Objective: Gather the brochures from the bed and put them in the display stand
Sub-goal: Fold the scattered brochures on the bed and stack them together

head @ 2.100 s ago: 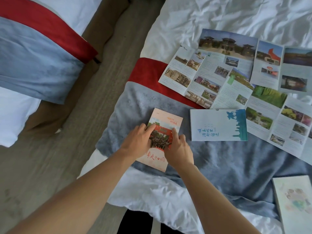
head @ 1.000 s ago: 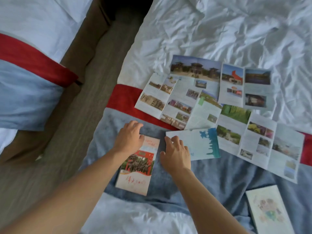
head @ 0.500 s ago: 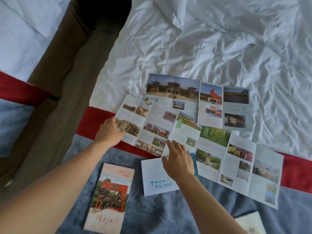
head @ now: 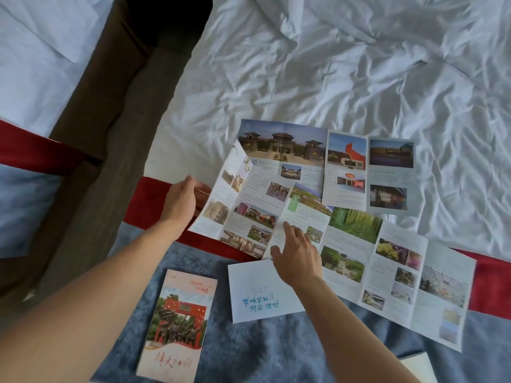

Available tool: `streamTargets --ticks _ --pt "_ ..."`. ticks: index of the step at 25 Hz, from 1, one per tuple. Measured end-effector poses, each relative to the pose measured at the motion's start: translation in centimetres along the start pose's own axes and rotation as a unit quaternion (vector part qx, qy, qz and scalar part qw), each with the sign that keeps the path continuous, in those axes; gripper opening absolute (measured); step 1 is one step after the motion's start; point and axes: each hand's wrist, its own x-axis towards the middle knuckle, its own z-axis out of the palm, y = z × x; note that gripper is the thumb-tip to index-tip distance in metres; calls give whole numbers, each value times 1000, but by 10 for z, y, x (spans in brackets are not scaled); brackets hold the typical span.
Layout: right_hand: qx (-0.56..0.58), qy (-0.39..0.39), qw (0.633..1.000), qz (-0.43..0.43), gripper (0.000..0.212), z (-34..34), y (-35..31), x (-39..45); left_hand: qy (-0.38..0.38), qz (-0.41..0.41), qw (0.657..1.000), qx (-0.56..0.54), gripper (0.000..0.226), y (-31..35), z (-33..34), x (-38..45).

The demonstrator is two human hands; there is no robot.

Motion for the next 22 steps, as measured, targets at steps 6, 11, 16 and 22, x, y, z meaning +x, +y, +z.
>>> streamTargets --ticks 6,11,16,22 --pt "16 8 1000 23 62 -4 12 -2 -76 -3 981 177 23 -21 38 -6" --pt "72 49 995 50 54 0 30 -4 -100 -15 970 220 60 -36 79 -5" --pt "103 63 991 57 51 4 36 2 -35 -48 983 174 14 -28 94 0" --pt "99 74 992 38 54 4 22 10 124 -51 983 129 15 0 62 18"
